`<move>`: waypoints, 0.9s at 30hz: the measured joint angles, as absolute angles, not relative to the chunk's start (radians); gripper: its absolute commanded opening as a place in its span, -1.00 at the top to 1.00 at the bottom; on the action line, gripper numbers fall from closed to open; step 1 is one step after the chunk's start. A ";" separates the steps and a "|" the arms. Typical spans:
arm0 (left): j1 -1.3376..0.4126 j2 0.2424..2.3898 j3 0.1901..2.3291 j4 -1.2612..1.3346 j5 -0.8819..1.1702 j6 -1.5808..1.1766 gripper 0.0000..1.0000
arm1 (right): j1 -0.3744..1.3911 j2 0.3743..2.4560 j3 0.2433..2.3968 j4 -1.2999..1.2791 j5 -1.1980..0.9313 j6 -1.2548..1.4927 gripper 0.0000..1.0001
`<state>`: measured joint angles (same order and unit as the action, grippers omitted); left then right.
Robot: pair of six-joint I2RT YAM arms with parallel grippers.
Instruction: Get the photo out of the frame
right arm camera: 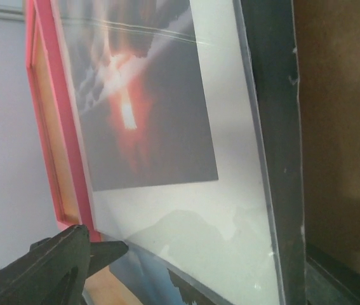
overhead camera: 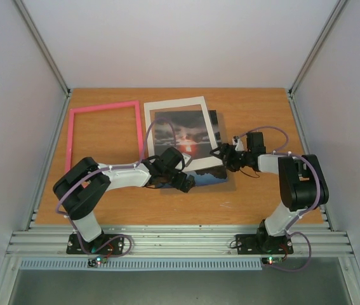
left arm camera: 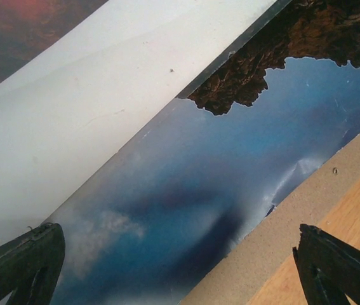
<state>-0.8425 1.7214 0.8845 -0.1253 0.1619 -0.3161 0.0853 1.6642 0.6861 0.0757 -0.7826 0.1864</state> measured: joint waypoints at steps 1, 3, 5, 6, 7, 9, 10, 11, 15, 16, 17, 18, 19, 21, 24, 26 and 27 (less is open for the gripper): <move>-0.842 1.722 0.884 -0.124 0.165 -0.313 -0.98 | 0.079 1.674 0.687 0.092 -0.790 0.193 -0.48; -0.842 1.723 0.884 -0.122 0.169 -0.307 -0.97 | 0.065 1.703 0.698 0.121 -0.809 0.210 -0.45; -0.842 1.724 0.884 -0.121 0.171 -0.303 -0.97 | 0.053 1.740 0.724 0.146 -0.826 0.225 -0.44; -0.842 1.724 0.884 -0.120 0.173 -0.302 -0.97 | 0.050 1.753 0.735 0.155 -0.831 0.229 -0.43; -0.842 1.725 0.884 -0.119 0.174 -0.302 -0.97 | 0.047 1.766 0.744 0.169 -0.831 0.236 -0.39; -0.842 1.726 0.884 -0.117 0.177 -0.300 -0.97 | 0.043 1.781 0.753 0.191 -0.834 0.247 -0.32; -0.842 1.726 0.884 -0.116 0.178 -0.298 -0.97 | 0.040 1.788 0.754 0.204 -0.838 0.256 -0.30; -0.842 1.726 0.884 -0.115 0.179 -0.298 -0.98 | 0.037 1.795 0.755 0.215 -0.842 0.263 -0.28; -0.842 1.727 0.884 -0.115 0.181 -0.294 -0.97 | 0.022 1.810 0.747 0.255 -0.863 0.296 -0.26; -0.842 1.727 0.885 -0.115 0.181 -0.293 -0.97 | 0.020 1.808 0.739 0.265 -0.868 0.299 -0.26; -0.842 1.727 0.885 -0.115 0.181 -0.291 -0.98 | 0.020 1.805 0.727 0.271 -0.871 0.300 -0.26; -0.842 1.727 0.886 -0.116 0.181 -0.290 -0.97 | 0.020 1.801 0.717 0.274 -0.875 0.301 -0.26; -0.842 1.728 0.887 -0.117 0.181 -0.289 -0.97 | 0.020 1.792 0.699 0.280 -0.883 0.301 -0.26; -0.842 1.729 0.889 -0.119 0.184 -0.287 -0.98 | 0.020 1.764 0.663 0.282 -0.894 0.302 -0.25; -0.842 1.733 0.893 -0.119 0.188 -0.287 -0.97 | 0.020 1.724 0.611 0.279 -0.912 0.301 -0.25; -0.842 1.736 0.897 -0.118 0.194 -0.287 -0.97 | 0.020 1.694 0.581 0.273 -0.922 0.298 -0.24; -0.842 1.737 0.899 -0.118 0.196 -0.287 -0.98 | 0.020 1.678 0.568 0.267 -0.925 0.296 -0.24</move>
